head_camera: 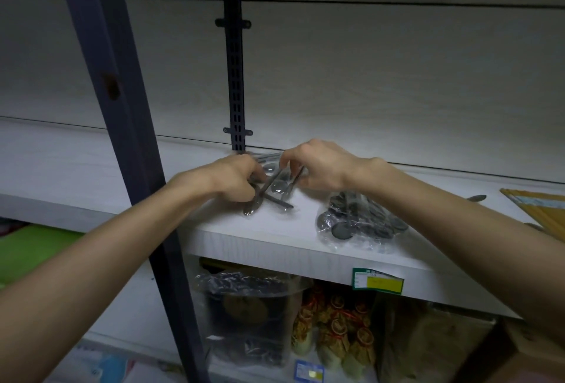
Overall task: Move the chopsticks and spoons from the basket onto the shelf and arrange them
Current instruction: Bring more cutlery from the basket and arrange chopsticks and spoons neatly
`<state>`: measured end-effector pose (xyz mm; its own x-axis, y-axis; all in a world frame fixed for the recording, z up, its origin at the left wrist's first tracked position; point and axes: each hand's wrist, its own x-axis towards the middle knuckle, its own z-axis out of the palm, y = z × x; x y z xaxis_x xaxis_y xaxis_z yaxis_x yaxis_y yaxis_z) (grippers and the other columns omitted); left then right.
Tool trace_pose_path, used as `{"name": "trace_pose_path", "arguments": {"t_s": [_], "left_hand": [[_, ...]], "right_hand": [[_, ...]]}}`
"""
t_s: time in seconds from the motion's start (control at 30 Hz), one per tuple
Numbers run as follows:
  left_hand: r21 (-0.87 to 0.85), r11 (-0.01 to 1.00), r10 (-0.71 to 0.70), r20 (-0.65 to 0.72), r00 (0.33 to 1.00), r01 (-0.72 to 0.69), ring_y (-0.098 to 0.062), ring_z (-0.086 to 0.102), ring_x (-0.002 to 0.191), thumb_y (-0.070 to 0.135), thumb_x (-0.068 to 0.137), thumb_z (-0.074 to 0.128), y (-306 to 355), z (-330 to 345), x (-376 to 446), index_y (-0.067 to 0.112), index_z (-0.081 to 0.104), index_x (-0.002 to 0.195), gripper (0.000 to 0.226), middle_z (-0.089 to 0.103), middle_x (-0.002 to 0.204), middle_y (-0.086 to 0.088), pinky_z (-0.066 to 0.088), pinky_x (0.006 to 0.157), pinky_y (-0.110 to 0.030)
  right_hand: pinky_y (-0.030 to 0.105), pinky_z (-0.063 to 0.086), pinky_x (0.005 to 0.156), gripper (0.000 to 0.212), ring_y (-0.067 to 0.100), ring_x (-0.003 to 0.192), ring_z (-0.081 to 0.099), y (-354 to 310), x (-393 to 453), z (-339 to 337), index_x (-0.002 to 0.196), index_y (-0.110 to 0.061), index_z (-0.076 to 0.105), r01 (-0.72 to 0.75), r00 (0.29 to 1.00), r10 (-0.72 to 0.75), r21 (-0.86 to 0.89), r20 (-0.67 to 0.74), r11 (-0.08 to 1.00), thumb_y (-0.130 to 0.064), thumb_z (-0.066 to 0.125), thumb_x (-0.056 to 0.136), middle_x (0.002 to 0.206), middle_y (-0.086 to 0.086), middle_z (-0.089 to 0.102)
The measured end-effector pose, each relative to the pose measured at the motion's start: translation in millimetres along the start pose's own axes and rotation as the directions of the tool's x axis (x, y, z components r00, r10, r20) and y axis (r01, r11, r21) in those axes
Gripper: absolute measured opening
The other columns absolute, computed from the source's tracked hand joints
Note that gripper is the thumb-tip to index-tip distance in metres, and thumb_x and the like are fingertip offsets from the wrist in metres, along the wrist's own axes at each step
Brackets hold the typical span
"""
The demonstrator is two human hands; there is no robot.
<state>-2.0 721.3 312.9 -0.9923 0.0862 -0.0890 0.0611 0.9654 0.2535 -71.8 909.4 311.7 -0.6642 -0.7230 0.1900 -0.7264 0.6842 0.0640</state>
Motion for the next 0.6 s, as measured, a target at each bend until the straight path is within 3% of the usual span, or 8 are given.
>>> {"name": "trace_pose_path", "arguments": {"t_s": [0.07, 0.13, 0.23, 0.37, 0.47, 0.6], "left_hand": [[0.012, 1.0, 0.008, 0.005, 1.0, -0.008, -0.023, 0.058, 0.12, 0.01, 0.087, 0.067, -1.5, -1.8, 1.4, 0.027, 0.061, 0.136, 0.053, 0.061, 0.128, -0.001, 0.049, 0.097, -0.032], [-0.026, 0.999, 0.025, 0.019, 0.999, -0.025, -0.02, 0.058, 0.113, 0.018, 0.085, 0.075, -3.2, -3.0, 4.2, 0.029, 0.065, 0.131, 0.049, 0.062, 0.113, 0.006, 0.046, 0.09, -0.029], [-0.062, 0.997, 0.039, -0.008, 0.999, -0.039, -0.015, 0.058, 0.099, 0.025, 0.081, 0.081, -6.0, -0.7, 8.3, 0.03, 0.073, 0.115, 0.036, 0.061, 0.095, 0.015, 0.041, 0.078, -0.028], [0.027, 0.999, 0.028, -0.142, 0.989, -0.025, -0.017, 0.06, 0.086, 0.033, 0.081, 0.08, -12.1, 5.5, 10.1, 0.026, 0.078, 0.093, 0.014, 0.067, 0.088, 0.011, 0.04, 0.061, -0.027], [0.036, 0.999, 0.009, -0.209, 0.978, -0.001, -0.022, 0.061, 0.085, 0.038, 0.08, 0.08, -15.9, 7.0, 9.4, 0.021, 0.073, 0.079, 0.019, 0.07, 0.092, 0.002, 0.04, 0.06, -0.027], [0.005, 0.999, -0.03, -0.215, 0.976, 0.032, -0.017, 0.062, 0.09, 0.042, 0.076, 0.083, -13.2, 1.1, 6.2, 0.03, 0.068, 0.075, 0.019, 0.069, 0.092, 0.012, 0.045, 0.069, -0.029]], "right_hand": [[0.031, 0.049, 0.075, 0.059, 0.018, 0.097, 0.063, 0.9, 1.1, 1.4, 0.137, -0.03, 0.053, 0.024, 1.0, -0.024, -0.029, 0.009, 0.999, -0.01, 0.063, 0.082, 0.105, -0.008, 0.071], [0.03, 0.044, 0.071, 0.058, 0.016, 0.092, 0.059, 0.7, 1.9, 3.5, 0.14, -0.032, 0.051, 0.055, 0.997, -0.053, -0.04, 0.06, 0.998, -0.017, 0.066, 0.086, 0.1, -0.01, 0.066], [0.033, 0.048, 0.073, 0.026, 0.018, 0.096, 0.06, -1.0, 4.3, 5.3, 0.117, -0.032, 0.067, 0.08, 0.992, -0.074, -0.049, 0.101, 0.996, -0.029, 0.066, 0.092, 0.096, -0.011, 0.063], [0.033, 0.047, 0.07, 0.018, 0.02, 0.095, 0.059, 8.6, 3.7, 3.3, 0.106, -0.029, 0.073, 0.043, 0.999, -0.045, -0.07, -0.024, 0.997, -0.029, 0.063, 0.091, 0.097, -0.005, 0.059], [0.037, 0.048, 0.074, 0.018, 0.024, 0.1, 0.058, 20.7, -2.5, -2.2, 0.099, -0.022, 0.072, 0.046, 0.997, -0.054, -0.116, -0.063, 0.992, -0.037, 0.069, 0.088, 0.102, 0.0, 0.058], [0.033, 0.045, 0.09, 0.029, 0.023, 0.117, 0.054, 31.4, -12.7, -7.0, 0.105, -0.023, 0.073, -0.007, 1.0, 0.006, -0.033, -0.026, 0.999, -0.041, 0.075, 0.083, 0.125, 0.001, 0.059]]}}
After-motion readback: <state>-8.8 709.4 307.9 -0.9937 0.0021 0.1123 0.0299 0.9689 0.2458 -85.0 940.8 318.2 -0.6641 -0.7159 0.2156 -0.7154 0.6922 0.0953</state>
